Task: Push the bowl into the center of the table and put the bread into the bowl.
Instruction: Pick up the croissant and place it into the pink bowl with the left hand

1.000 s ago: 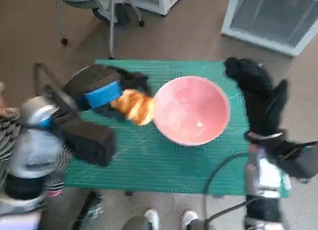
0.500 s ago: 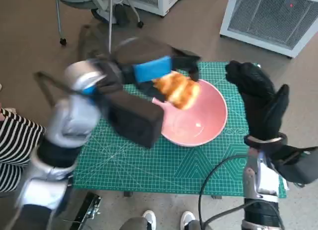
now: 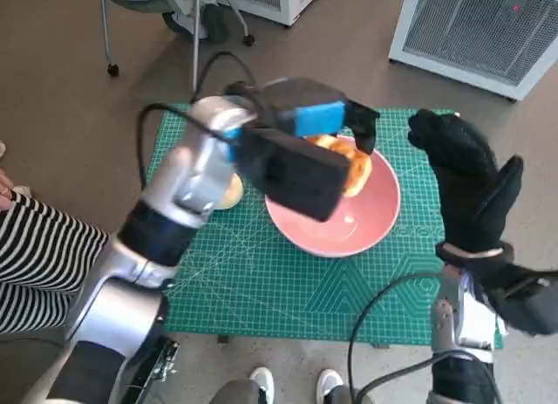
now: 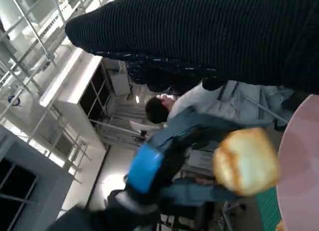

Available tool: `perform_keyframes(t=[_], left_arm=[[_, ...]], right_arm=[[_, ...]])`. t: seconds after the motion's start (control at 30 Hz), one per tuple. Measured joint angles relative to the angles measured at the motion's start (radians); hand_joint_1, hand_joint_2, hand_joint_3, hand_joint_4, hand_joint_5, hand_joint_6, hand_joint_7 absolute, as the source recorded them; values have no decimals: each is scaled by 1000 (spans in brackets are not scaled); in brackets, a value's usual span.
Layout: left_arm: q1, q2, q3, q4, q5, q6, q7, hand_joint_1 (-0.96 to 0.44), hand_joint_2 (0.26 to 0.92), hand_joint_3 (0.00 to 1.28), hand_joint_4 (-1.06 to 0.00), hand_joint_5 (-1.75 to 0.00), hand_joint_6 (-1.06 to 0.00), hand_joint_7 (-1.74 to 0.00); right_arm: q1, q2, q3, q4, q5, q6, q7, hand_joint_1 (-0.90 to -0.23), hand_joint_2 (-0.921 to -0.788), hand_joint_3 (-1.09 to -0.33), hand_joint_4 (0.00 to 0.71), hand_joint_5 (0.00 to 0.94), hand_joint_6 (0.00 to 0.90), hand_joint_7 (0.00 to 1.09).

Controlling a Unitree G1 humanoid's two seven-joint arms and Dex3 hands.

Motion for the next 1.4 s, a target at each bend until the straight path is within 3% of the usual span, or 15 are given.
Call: perform_keyframes(t=[0.17, 0.3, 0.37, 0.47, 0.6, 0.8, 1.07, 1.4], left_arm=[[-46, -52, -32, 139, 26, -3, 31, 0, 920, 44, -688, -1141, -670, -1146], [-58, -82, -46, 223, 40, -18, 60, -1, 920, 105, -665, -1186, -555, -1236], [-59, -96, -48, 262, 40, -32, 70, -67, 841, 68, -608, -779, -462, -863], [-59, -109, -48, 305, 39, -49, 69, -162, 804, 28, -493, -301, -359, -453], [-59, -113, -48, 340, 37, -60, 48, -272, 777, 8, -283, -63, -273, -197], [-59, -100, -40, 357, 21, -83, -4, -405, 764, 2, -120, -7, -199, -91], [-31, 3, 23, 233, -52, -143, -75, -526, 767, 3, -50, 0, -161, -47], [62, 188, 137, 42, -143, -172, -115, -450, 771, 3, -29, 0, -153, -23]], right_arm=[[6, 1, -2, -4, -15, -10, -12, -700, -921, -694, 145, 3, 62, 366], [10, 2, -3, -10, -17, -19, -22, -698, -921, -699, 150, 5, 61, 367], [12, 1, -5, -10, -17, -25, -27, -698, -921, -701, 154, 7, 60, 368], [14, 1, -5, -11, -19, -30, -32, -698, -921, -703, 157, 8, 59, 369], [15, 1, -5, -11, -21, -35, -41, -697, -921, -705, 158, 8, 57, 369], [17, 1, -3, -11, -36, -41, -50, -697, -921, -707, 160, 7, 51, 369], [18, 3, 1, -11, -54, -45, -62, -698, -921, -709, 160, 6, 46, 368], [19, 4, 4, -11, -54, -46, -65, -699, -921, -709, 161, 5, 46, 369]])
